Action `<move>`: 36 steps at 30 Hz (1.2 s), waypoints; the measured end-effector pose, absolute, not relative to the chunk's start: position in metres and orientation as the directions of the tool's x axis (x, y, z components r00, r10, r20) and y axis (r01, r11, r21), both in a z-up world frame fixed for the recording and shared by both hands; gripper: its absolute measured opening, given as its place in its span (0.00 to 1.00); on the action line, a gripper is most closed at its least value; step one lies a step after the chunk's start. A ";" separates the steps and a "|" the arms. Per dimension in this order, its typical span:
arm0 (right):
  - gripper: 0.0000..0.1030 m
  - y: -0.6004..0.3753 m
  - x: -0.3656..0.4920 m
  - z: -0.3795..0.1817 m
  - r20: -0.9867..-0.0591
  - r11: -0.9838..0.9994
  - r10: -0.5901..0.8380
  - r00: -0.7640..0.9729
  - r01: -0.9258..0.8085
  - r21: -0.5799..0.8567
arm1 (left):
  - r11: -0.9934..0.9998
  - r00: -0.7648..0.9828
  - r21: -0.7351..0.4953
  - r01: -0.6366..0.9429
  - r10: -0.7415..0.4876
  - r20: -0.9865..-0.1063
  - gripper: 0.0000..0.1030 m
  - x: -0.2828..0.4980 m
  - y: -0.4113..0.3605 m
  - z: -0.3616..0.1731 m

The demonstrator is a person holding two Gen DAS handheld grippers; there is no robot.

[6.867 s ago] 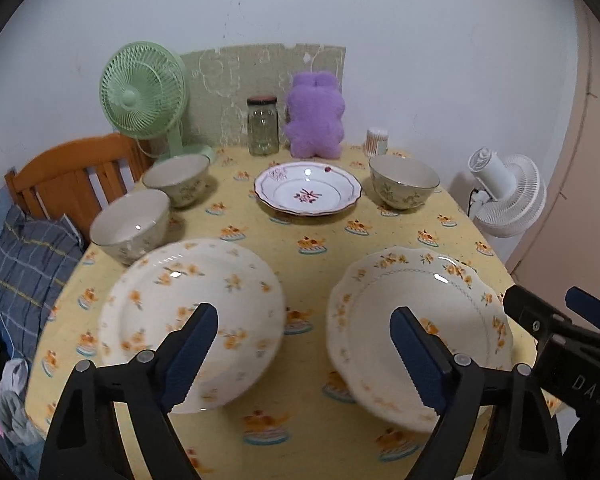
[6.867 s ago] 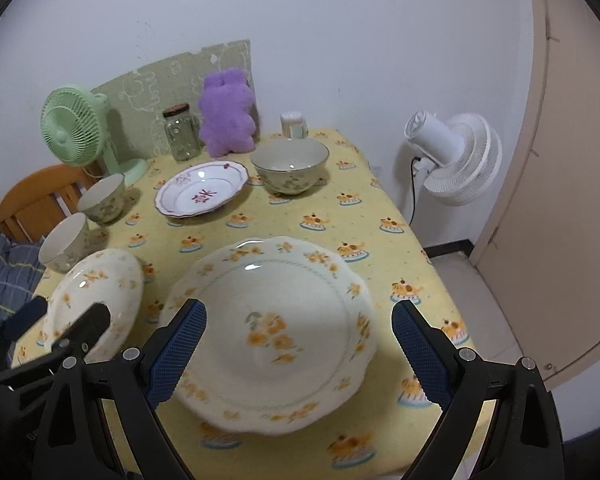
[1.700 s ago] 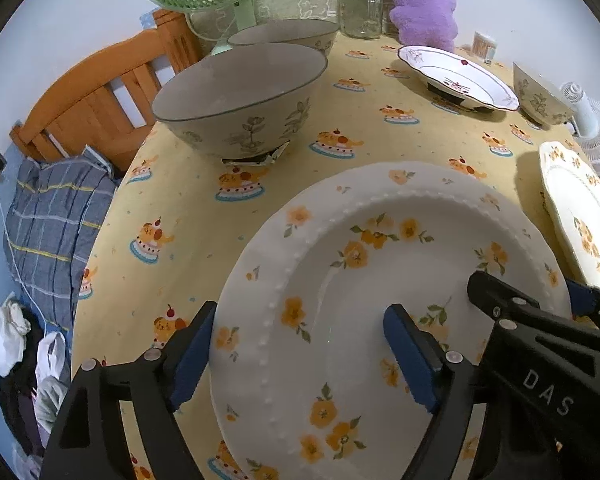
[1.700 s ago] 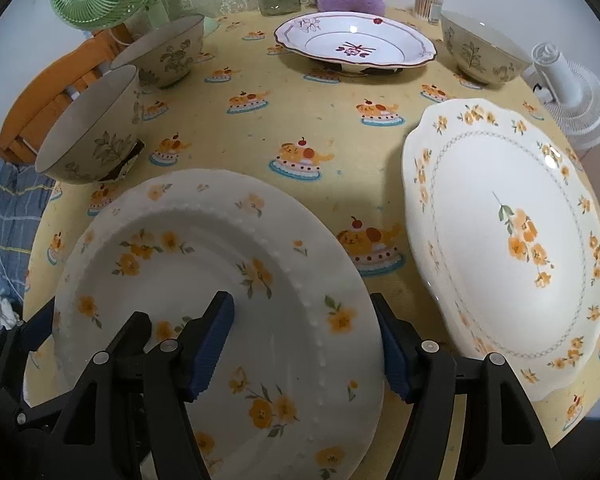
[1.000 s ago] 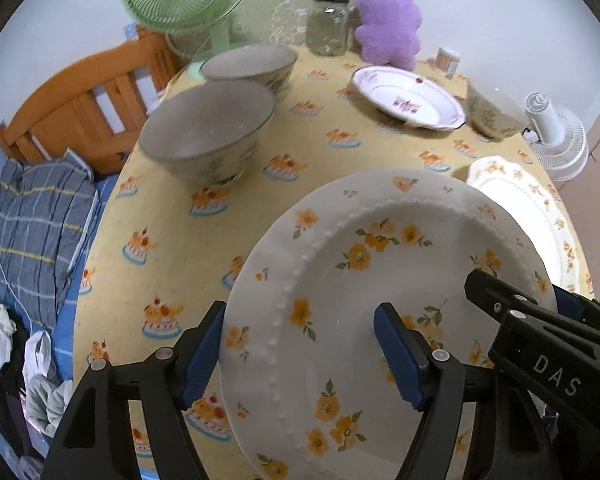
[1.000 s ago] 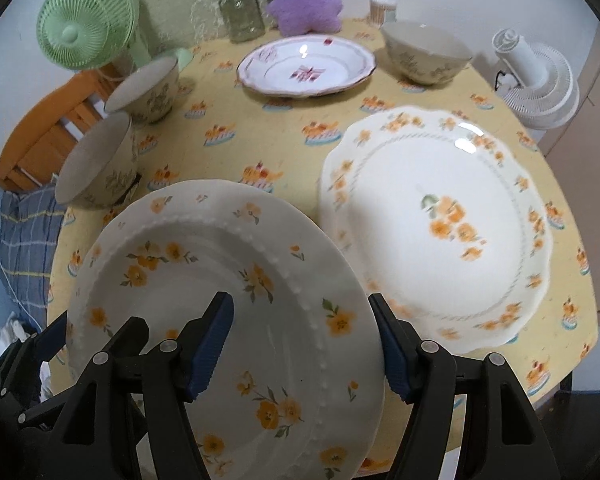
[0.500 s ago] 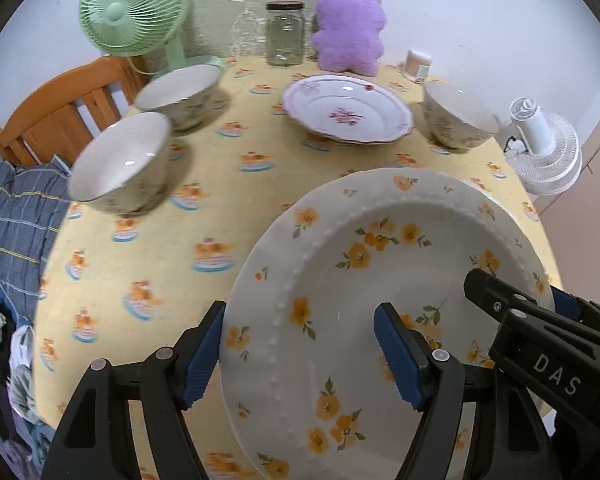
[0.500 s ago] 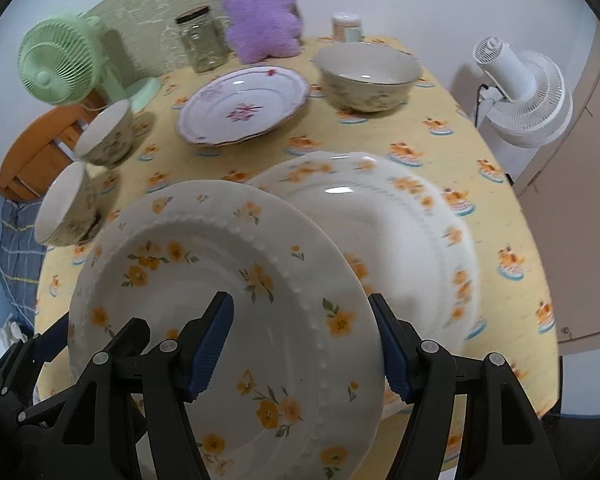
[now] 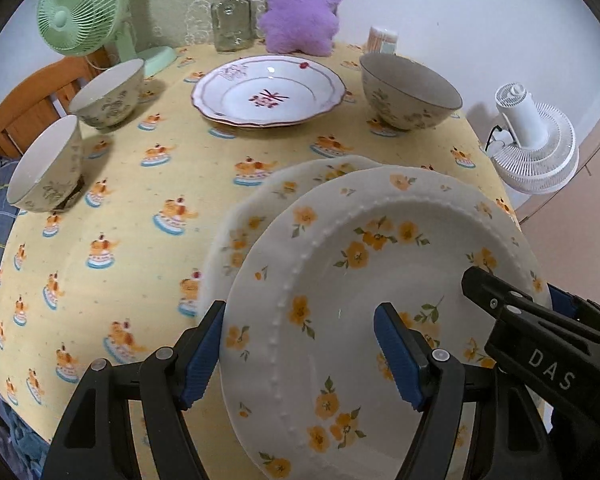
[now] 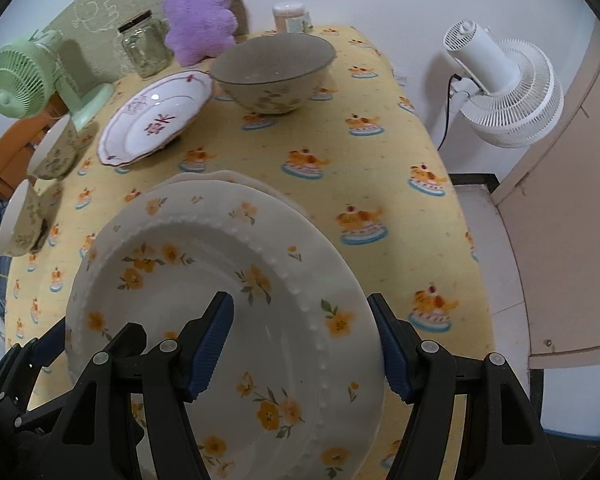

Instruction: Organize plates and bowls

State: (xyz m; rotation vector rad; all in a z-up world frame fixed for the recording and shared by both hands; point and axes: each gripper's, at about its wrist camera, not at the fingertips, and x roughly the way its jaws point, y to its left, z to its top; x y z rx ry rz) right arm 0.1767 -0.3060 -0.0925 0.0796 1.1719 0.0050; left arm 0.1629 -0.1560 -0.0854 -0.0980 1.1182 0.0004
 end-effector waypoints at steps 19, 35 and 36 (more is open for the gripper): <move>0.69 -0.306 0.196 -0.107 -0.920 0.997 0.078 0.383 -0.052 0.063 | 0.990 0.397 -0.001 -0.140 0.056 -0.916 0.72 0.186 -0.166 -0.110; 0.40 -0.311 0.163 -0.098 -0.932 0.996 0.045 0.360 -0.086 0.014 | 0.992 0.427 0.070 -0.100 0.107 -0.898 0.67 0.175 -0.169 -0.090; 0.39 -0.309 0.161 -0.098 -0.932 0.996 0.040 0.361 -0.090 0.008 | 0.993 0.424 0.068 -0.097 0.103 -0.900 0.67 0.174 -0.169 -0.090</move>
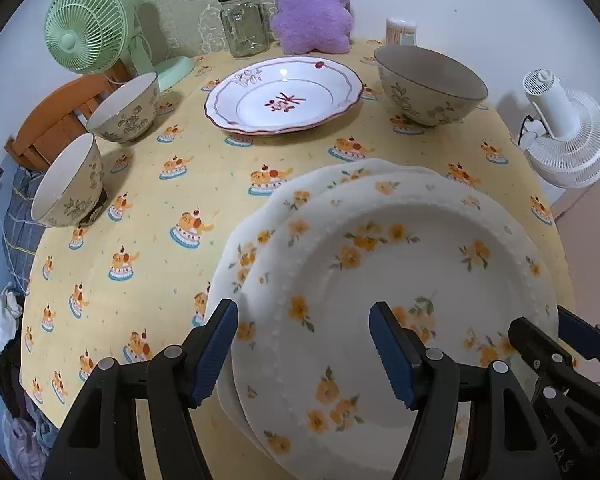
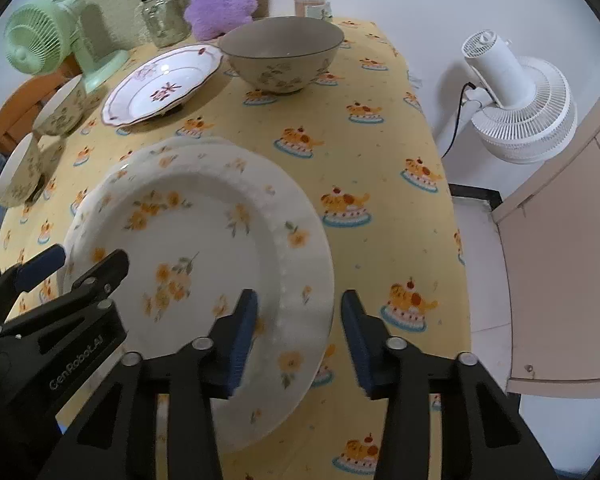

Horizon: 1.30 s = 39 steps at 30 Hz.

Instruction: Organize plates and bowls

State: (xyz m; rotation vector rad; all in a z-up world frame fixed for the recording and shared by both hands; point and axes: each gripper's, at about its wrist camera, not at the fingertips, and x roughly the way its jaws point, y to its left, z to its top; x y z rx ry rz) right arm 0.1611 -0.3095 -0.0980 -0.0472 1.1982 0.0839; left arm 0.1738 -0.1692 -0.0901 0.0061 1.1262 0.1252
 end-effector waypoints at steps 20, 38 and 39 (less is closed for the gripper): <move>0.39 -0.282 0.183 -0.106 -0.934 0.987 -0.033 0.355 -0.138 -0.087 | 0.994 0.408 0.048 -0.097 0.084 -0.909 0.69 0.168 -0.155 -0.089; 0.49 -0.232 0.166 -0.055 -0.911 0.999 0.012 0.413 0.027 0.025 | 0.998 0.510 0.010 0.068 -0.026 -0.860 0.69 0.165 -0.093 -0.045; 0.49 -0.224 0.165 -0.052 -0.907 0.999 0.014 0.421 0.036 0.032 | 0.998 0.511 0.004 0.070 -0.032 -0.859 0.71 0.165 -0.085 -0.044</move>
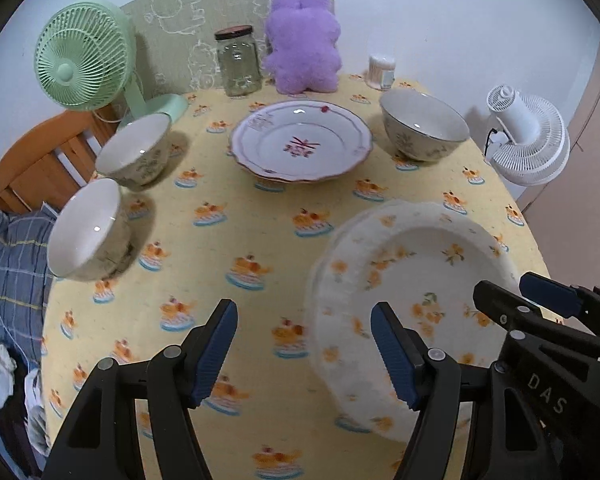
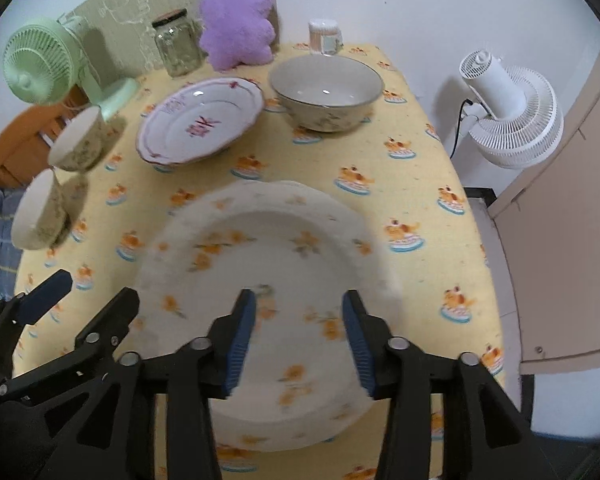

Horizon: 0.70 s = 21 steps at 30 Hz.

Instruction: Organize plates and bowls

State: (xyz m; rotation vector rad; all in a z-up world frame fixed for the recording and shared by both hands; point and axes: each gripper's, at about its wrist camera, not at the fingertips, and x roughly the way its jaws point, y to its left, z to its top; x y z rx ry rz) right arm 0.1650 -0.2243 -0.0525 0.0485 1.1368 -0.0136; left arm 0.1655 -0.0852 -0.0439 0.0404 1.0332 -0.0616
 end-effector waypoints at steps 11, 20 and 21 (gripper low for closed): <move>0.58 -0.165 0.179 -0.041 -0.882 0.996 0.036 0.470 0.050 0.067 | 0.993 0.529 -0.053 0.106 -0.101 -0.842 0.86 0.190 -0.008 -0.032; 0.71 -0.161 0.220 -0.030 -0.867 0.993 0.024 0.497 0.091 0.080 | 0.996 0.551 -0.052 0.077 -0.086 -0.830 0.90 0.231 0.007 -0.024; 0.71 -0.162 0.229 -0.031 -0.868 0.993 0.023 0.497 0.092 0.079 | 0.996 0.556 -0.044 0.076 -0.078 -0.827 0.90 0.237 0.005 -0.024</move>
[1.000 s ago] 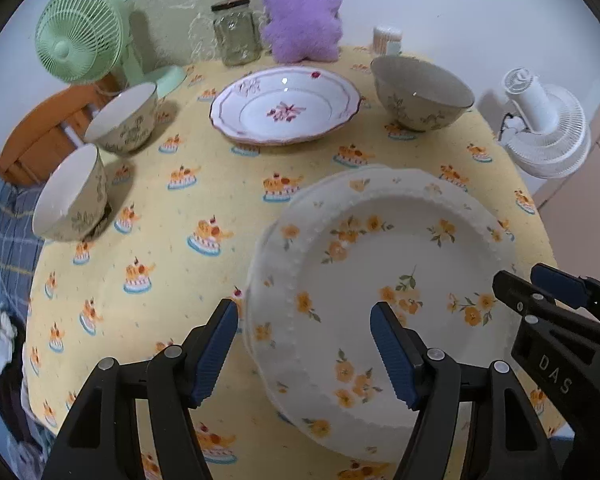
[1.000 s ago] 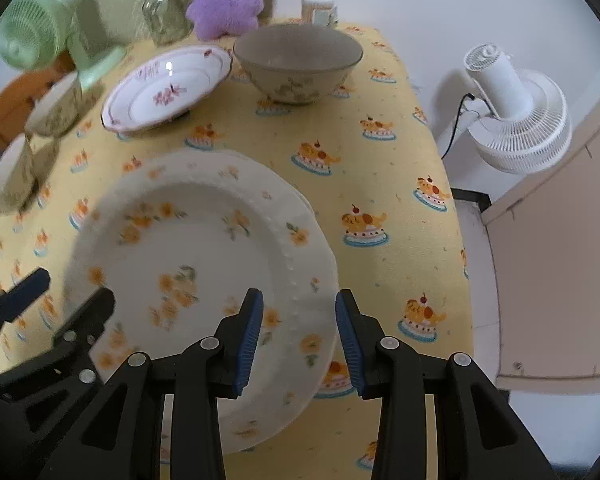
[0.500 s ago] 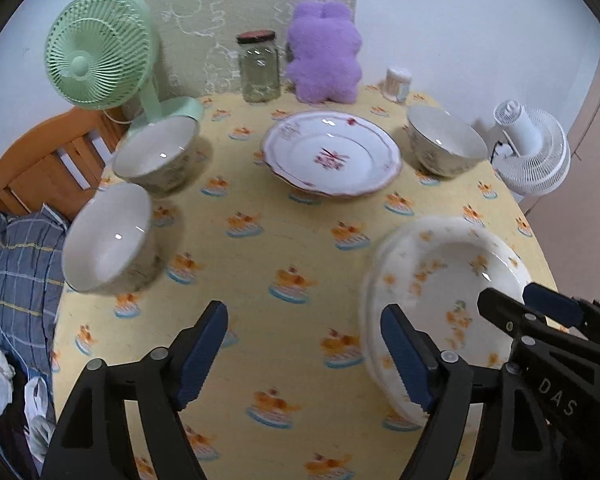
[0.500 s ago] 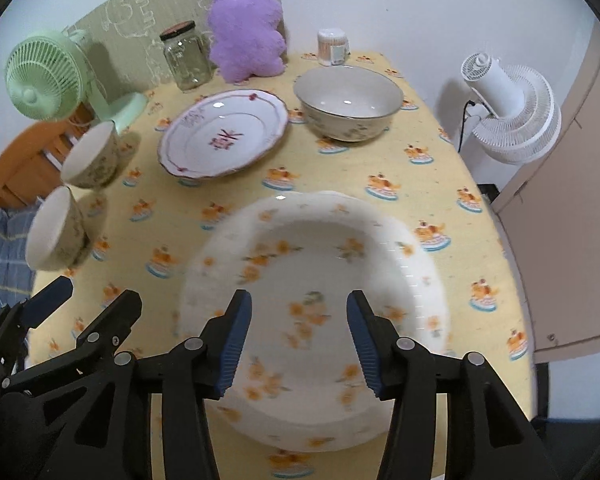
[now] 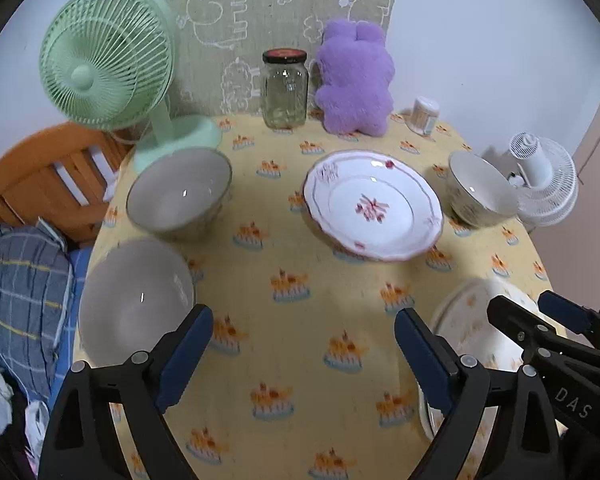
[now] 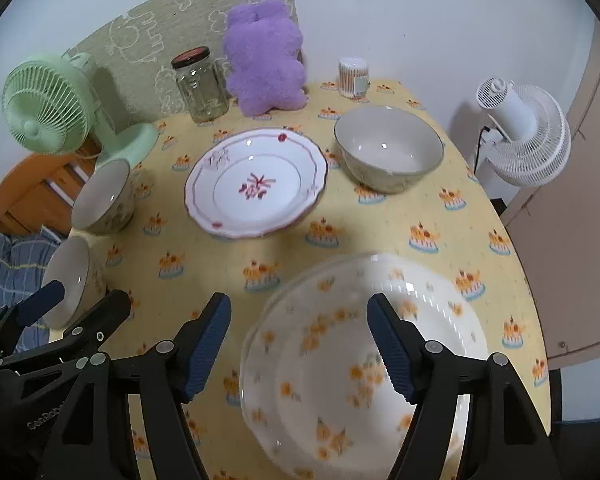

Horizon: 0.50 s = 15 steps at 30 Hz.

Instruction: Organize plates and bowls

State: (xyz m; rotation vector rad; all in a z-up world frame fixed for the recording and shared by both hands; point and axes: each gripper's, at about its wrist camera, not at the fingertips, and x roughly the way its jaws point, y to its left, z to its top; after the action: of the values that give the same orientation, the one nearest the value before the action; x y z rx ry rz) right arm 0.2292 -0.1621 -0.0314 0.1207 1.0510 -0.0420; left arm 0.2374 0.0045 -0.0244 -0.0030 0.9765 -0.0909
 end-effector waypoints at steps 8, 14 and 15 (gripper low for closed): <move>0.71 -0.173 0.290 -0.049 -0.862 0.987 0.031 0.506 0.121 0.106 | 1.000 0.563 0.009 0.016 -0.001 -0.826 0.83 0.300 -0.018 -0.042; 0.68 -0.181 0.330 -0.069 -0.872 0.984 0.043 0.487 0.130 0.121 | 0.998 0.539 -0.025 -0.051 0.006 -0.843 0.75 0.336 -0.025 -0.062; 0.68 -0.181 0.335 -0.073 -0.873 0.985 0.043 0.485 0.127 0.119 | 0.999 0.541 -0.011 -0.054 0.020 -0.841 0.74 0.341 -0.028 -0.064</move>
State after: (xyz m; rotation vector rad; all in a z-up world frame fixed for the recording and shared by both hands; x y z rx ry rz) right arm 0.3349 -0.1809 -0.0729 0.1763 1.0642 -0.0517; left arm 0.3407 -0.0278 -0.0644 -0.0367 0.9988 0.0437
